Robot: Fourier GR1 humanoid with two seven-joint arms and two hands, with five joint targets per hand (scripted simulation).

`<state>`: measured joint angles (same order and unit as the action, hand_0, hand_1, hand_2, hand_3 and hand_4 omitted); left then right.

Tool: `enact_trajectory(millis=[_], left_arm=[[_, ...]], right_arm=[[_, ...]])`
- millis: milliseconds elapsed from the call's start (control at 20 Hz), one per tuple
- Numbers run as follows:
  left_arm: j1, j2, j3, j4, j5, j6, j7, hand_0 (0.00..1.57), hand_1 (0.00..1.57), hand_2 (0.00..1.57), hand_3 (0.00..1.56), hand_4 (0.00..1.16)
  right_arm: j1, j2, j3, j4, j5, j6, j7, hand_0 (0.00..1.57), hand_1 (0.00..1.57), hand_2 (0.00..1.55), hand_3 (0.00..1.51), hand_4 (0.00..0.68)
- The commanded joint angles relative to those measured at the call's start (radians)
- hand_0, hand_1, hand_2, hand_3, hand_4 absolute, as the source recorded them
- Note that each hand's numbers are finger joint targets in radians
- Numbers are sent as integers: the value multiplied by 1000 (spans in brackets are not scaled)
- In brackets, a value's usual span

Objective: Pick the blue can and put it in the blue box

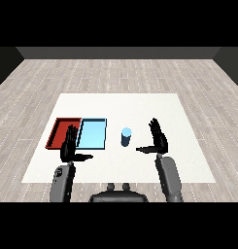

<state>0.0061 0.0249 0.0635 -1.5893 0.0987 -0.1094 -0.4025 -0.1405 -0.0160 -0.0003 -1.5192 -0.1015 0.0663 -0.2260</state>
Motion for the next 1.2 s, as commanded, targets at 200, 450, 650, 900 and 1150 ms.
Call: enact_trajectory(millis=[200, 450, 650, 900, 1150], left_arm=[[17, 7, 18, 61, 20, -28, -97, 0, 0, 0, 0, 0], [9, -13, -4, 8, 12, 20, -35, 0, 0, 0, 0, 0], [9, -19, -11, 43, 7, 12, -83, 0, 0, 0, 0, 0], [14, 16, 18, 35, 56, -7, -41, 0, 0, 0, 0, 0], [0, -2, -8, 11, 34, 34, -33, 0, 0, 0, 0, 0]], right_arm=[[-113, 3, -40, 162, -18, -2, -80, 0, 0, 0, 0, 0], [-49, 15, 19, 121, -37, -35, -37, 0, 0, 0, 0, 0], [-127, -10, -58, 236, -73, 28, -32, 0, 0, 0, 0, 0], [-171, 1, -60, 315, -73, -2, -33, 0, 0, 0, 0, 0], [-189, -14, -72, 392, -109, 0, -73, 0, 0, 0, 0, 0]])
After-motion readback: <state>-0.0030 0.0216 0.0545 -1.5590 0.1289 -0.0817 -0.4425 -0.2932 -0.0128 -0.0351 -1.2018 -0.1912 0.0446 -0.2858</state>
